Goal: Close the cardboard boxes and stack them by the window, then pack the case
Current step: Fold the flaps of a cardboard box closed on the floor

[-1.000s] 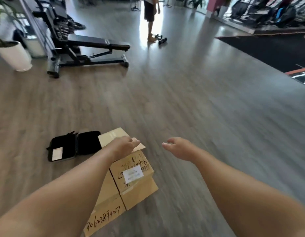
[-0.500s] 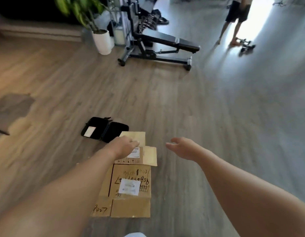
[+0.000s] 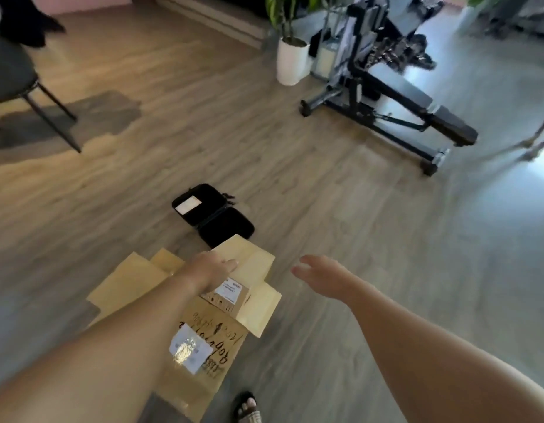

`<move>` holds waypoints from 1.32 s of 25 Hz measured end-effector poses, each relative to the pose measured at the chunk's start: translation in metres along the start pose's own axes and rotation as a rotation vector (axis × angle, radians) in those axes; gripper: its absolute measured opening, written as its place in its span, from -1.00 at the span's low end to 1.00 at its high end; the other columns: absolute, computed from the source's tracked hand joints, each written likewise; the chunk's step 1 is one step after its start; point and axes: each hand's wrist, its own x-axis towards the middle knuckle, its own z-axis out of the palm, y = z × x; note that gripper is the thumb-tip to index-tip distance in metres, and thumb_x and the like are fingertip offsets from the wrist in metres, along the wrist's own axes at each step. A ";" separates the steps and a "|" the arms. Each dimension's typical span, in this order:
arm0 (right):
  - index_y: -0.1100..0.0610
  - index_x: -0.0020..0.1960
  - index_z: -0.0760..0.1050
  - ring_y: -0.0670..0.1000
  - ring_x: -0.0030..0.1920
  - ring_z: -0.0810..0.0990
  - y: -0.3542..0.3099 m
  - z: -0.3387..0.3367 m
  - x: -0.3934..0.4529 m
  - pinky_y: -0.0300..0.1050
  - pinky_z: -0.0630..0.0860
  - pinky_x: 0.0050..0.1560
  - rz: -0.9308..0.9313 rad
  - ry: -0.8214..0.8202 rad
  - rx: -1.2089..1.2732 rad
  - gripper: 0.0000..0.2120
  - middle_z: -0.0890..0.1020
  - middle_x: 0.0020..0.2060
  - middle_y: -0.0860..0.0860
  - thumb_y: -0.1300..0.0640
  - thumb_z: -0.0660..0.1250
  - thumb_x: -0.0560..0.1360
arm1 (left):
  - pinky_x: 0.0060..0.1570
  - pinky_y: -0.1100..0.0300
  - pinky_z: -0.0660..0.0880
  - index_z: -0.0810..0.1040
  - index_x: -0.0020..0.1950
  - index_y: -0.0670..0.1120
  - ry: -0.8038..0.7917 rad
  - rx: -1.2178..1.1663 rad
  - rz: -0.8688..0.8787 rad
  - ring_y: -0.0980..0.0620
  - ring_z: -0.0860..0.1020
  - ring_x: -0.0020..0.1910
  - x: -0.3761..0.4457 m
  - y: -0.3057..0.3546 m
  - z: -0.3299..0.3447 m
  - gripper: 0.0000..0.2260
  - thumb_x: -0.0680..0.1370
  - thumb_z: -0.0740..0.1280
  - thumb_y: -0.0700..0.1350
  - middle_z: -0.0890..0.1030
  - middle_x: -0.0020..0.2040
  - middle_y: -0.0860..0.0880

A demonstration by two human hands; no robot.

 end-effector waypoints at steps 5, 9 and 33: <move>0.05 0.54 0.29 0.14 0.41 0.41 0.020 -0.004 0.095 0.03 0.36 0.37 -0.110 -0.139 -0.138 -0.41 0.43 0.45 0.08 -0.21 0.19 0.61 | 0.12 0.01 0.51 0.62 0.04 -0.01 0.064 -0.163 -0.201 0.01 0.57 -0.02 0.042 -0.007 0.038 -0.55 0.55 0.12 0.28 0.63 0.01 0.00; 0.00 0.54 0.30 0.12 0.37 0.44 0.056 0.021 0.174 -0.02 0.41 0.26 -0.199 -0.246 -0.231 -0.39 0.45 0.44 0.04 -0.24 0.18 0.57 | -0.09 0.12 0.51 0.58 -0.14 0.00 0.133 -0.232 -0.376 0.03 0.60 -0.16 0.075 -0.015 0.098 -0.55 0.52 0.10 0.32 0.64 -0.17 0.02; 0.11 0.23 0.44 0.23 0.23 0.47 0.213 0.271 0.530 0.08 0.43 0.05 -0.496 0.093 -0.071 -0.35 0.48 0.24 0.19 -0.41 -0.02 0.54 | 0.44 -0.13 0.20 0.09 0.59 -0.05 1.049 -0.360 -0.336 -0.17 0.21 0.47 0.348 -0.129 0.392 -0.21 0.51 -0.21 0.40 0.22 0.55 -0.11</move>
